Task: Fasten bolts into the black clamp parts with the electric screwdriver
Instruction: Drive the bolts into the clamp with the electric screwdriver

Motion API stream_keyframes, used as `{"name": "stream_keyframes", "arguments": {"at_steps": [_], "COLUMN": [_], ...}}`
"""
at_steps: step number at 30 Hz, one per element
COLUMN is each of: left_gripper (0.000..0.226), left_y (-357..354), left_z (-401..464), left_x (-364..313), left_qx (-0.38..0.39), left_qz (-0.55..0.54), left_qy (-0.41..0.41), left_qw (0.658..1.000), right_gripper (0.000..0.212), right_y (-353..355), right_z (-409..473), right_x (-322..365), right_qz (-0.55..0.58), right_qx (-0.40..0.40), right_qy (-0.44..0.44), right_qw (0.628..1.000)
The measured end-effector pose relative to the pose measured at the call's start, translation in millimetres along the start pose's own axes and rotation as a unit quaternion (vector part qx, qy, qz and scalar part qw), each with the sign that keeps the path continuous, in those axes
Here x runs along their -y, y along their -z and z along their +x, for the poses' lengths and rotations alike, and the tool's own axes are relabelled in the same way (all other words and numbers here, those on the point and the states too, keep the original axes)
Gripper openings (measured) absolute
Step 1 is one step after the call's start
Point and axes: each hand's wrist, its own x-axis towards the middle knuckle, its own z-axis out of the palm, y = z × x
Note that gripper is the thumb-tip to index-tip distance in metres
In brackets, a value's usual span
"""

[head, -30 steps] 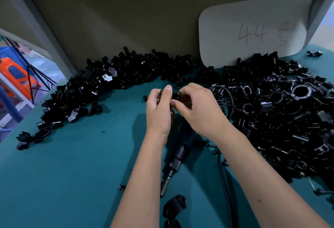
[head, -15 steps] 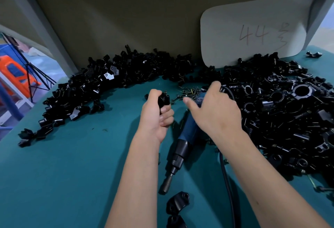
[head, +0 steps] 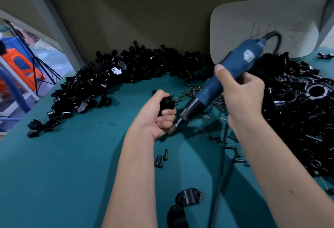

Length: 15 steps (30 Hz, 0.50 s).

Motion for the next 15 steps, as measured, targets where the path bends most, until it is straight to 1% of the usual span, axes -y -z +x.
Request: {"name": "stream_keyframes", "arguments": {"at_steps": [2,4,6,10,15], "left_gripper": [0.032,0.033,0.032,0.030,0.028], "left_y": [3,7,10,10,6], "left_z": [-1,-1,-2,-3,-5], "left_x": [-2,-2,-2,-2,1], "left_qx": [-0.009,-0.038,-0.060,-0.053,-0.042], "left_qz": [0.043,0.109,0.162,0.253,0.342], "left_qy": [-0.001,-0.010,-0.011,0.005,0.003], "left_qw": [0.999,0.993,0.985,0.966,0.939], "right_gripper": [0.016,0.021,0.024,0.029,0.042], "right_y": [-5,-7,-7,-5,-3], "right_z": [4,9,12,14,15], "right_x": [8,13,14,14,19], "right_qz": [0.102,0.160,0.210,0.242,0.263], "right_qx": [-0.025,-0.048,-0.057,-0.056,-0.070], "right_qy": [-0.022,-0.041,-0.036,-0.025,-0.013], "right_qw": [0.994,0.985,0.975,0.968,0.962]}}
